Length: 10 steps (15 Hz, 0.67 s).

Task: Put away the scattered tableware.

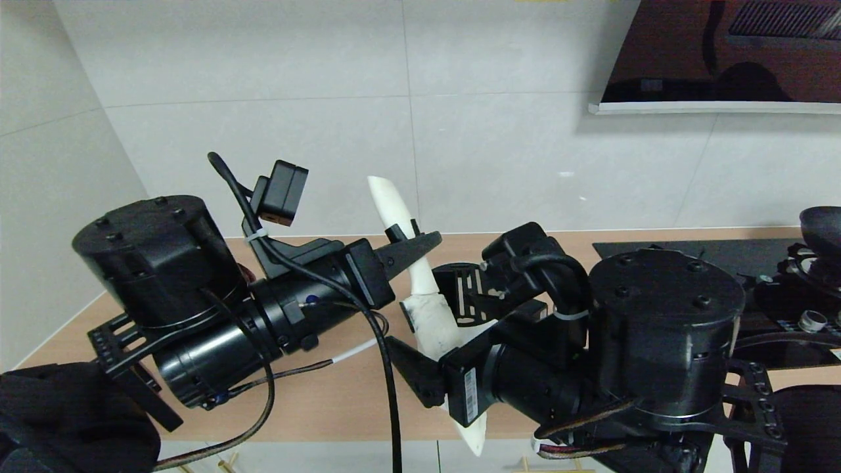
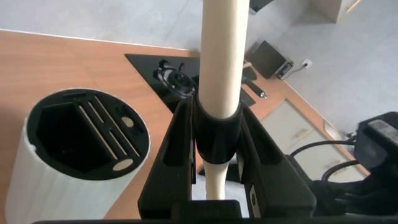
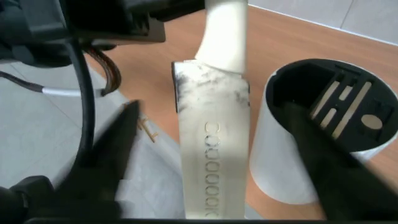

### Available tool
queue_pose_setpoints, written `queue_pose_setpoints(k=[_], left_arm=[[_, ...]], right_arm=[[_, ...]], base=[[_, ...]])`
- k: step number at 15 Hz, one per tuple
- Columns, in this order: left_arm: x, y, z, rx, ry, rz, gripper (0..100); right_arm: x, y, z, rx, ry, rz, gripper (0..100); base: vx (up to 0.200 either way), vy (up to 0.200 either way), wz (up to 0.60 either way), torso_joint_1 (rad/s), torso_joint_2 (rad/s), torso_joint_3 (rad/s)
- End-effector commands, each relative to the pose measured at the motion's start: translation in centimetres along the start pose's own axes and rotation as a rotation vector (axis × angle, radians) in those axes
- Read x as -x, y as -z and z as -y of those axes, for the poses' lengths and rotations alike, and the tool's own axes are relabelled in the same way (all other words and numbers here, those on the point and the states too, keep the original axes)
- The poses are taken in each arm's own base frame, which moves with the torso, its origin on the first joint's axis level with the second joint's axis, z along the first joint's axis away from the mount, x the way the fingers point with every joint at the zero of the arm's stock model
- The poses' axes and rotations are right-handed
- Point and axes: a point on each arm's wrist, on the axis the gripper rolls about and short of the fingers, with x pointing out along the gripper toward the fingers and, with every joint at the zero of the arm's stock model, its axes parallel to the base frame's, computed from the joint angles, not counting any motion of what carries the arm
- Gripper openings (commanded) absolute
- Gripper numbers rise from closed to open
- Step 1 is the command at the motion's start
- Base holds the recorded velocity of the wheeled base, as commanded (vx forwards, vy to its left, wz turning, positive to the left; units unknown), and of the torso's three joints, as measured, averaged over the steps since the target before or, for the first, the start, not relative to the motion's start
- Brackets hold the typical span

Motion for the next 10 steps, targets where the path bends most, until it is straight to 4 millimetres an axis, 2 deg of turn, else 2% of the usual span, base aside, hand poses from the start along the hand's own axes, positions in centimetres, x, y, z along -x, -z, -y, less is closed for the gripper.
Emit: queue_pose_setpoints(k=[1, 3, 6, 8, 9, 10], left_arm=[[0.1, -0.2, 0.2, -0.002, 0.005, 0.008, 0], [-0.2, -0.6, 0.3, -0.005, -0.019, 0.036, 0], [-0.2, -1.7, 0.8, -0.025, -0.043, 0.077, 0], [-1.4, -4.0, 1.6, -0.093, -0.214, 0.154, 0], [-1.6, -4.5, 1.8, -0.105, -0.24, 0.174, 0], [-2.1, -5.7, 2.4, -0.138, -0.29, 0.216, 0]], right_arm=[[0.0, 0.0, 0.0, -0.001, -0.002, 0.003, 100], [0.2, -0.6, 0.4, -0.007, 0.007, 0.028, 100], [0.8, -1.6, 2.0, -0.017, 0.052, 0.069, 100], [1.8, -3.4, 4.6, -0.031, 0.127, 0.129, 100], [2.0, -3.6, 5.1, -0.032, 0.14, 0.135, 100], [2.6, -4.5, 6.7, -0.039, 0.186, 0.162, 100]], base=[[0.0, 0.0, 0.0, 0.0, 0.0, 0.0], [0.0, 0.0, 0.0, 0.0, 0.0, 0.0], [0.0, 0.0, 0.0, 0.0, 0.0, 0.0], [0.0, 0.0, 0.0, 0.0, 0.0, 0.0], [0.0, 0.0, 0.0, 0.0, 0.0, 0.0], [0.0, 0.0, 0.0, 0.0, 0.0, 0.0]])
